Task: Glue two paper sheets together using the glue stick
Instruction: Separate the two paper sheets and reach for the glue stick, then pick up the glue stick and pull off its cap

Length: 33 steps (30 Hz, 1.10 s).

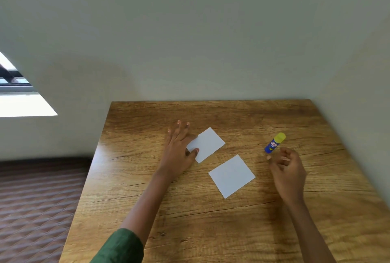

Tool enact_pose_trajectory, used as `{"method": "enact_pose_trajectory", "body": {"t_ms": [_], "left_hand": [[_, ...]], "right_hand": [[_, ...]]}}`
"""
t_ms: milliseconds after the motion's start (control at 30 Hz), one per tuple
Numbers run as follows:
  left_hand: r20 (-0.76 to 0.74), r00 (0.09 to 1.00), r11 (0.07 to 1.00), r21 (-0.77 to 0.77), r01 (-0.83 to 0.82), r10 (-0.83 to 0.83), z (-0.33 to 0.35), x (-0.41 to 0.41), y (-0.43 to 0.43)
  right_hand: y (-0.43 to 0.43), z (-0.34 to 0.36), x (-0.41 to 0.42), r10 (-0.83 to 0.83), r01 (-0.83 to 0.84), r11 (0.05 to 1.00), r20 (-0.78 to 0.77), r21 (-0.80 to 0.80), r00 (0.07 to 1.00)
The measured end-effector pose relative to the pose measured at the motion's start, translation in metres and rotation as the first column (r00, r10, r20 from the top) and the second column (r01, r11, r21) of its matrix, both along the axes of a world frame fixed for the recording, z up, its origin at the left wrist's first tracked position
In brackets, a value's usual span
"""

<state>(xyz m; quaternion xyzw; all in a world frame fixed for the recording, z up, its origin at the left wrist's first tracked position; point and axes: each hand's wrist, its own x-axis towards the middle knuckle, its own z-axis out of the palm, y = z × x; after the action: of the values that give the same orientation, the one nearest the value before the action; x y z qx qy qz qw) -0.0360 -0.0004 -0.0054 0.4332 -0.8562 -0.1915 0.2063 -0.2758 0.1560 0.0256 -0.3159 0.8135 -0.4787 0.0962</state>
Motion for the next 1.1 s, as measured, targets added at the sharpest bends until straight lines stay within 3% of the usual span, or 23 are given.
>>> {"method": "enact_pose_trajectory", "body": {"t_ms": [167,333,467,767,833,967,1100], "left_hand": [[-0.048,0.999,1.0,-0.01,0.016,-0.017,-0.001,-0.002,0.0],[-0.14,0.99,1.0,-0.016,-0.001,-0.001,-0.001,0.001,0.003],[-0.13,0.991,0.999,-0.028,0.017,-0.02,-0.002,0.001,0.003],[-0.273,0.962,0.998,0.069,0.008,0.012,-0.001,0.002,0.003],[-0.384,0.922,0.987,0.158,0.013,0.05,0.004,0.003,0.004],[-0.67,0.72,0.911,0.391,0.131,0.183,0.033,0.0,0.013],[-0.74,0.648,0.763,0.521,0.382,0.18,0.061,-0.015,0.021]], "right_hand": [[-0.012,-0.008,-0.008,0.067,-0.067,0.998,-0.005,0.006,0.998],[-0.019,-0.01,-0.01,0.06,-0.06,0.998,-0.024,0.001,0.998],[-0.022,-0.011,-0.013,0.036,-0.036,0.999,-0.024,0.017,0.999],[-0.028,0.013,0.006,0.151,-0.153,0.988,-0.053,-0.033,0.987],[-0.031,0.019,0.014,0.247,-0.25,0.968,-0.081,-0.025,0.966],[-0.042,0.026,0.032,0.463,-0.463,0.886,0.002,0.018,0.887],[-0.052,0.031,0.051,0.626,-0.637,0.77,0.23,-0.034,0.745]]}}
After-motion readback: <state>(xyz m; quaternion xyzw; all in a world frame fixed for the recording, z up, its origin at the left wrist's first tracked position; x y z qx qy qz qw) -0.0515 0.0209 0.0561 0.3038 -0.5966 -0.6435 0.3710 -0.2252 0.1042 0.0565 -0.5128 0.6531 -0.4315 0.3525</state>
